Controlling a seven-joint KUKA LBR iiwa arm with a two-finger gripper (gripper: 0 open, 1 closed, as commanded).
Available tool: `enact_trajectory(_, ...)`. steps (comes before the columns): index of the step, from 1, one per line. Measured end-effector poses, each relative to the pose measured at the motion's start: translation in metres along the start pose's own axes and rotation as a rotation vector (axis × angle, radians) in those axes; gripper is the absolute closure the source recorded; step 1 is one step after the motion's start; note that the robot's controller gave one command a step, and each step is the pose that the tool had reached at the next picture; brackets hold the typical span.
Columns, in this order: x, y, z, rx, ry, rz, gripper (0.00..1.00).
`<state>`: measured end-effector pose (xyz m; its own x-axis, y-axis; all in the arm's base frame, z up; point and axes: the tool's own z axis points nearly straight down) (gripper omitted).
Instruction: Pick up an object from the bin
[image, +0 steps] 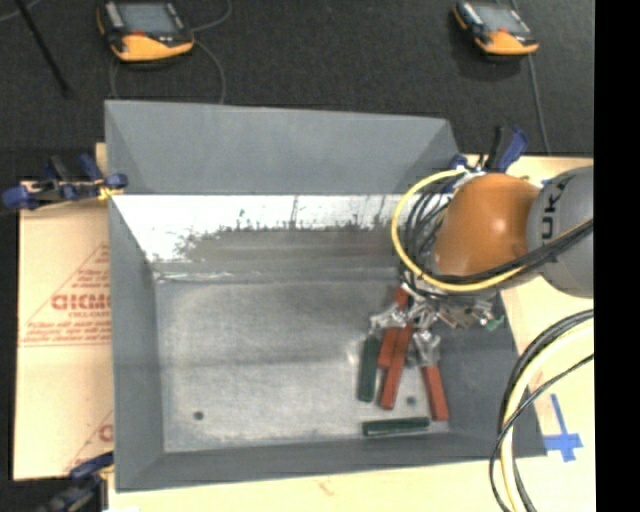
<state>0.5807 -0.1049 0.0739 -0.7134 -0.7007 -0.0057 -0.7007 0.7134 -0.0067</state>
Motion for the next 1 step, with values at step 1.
enact_trajectory(1,-0.0049,-0.0155,-0.152,0.004,-0.001,-0.089,1.0)
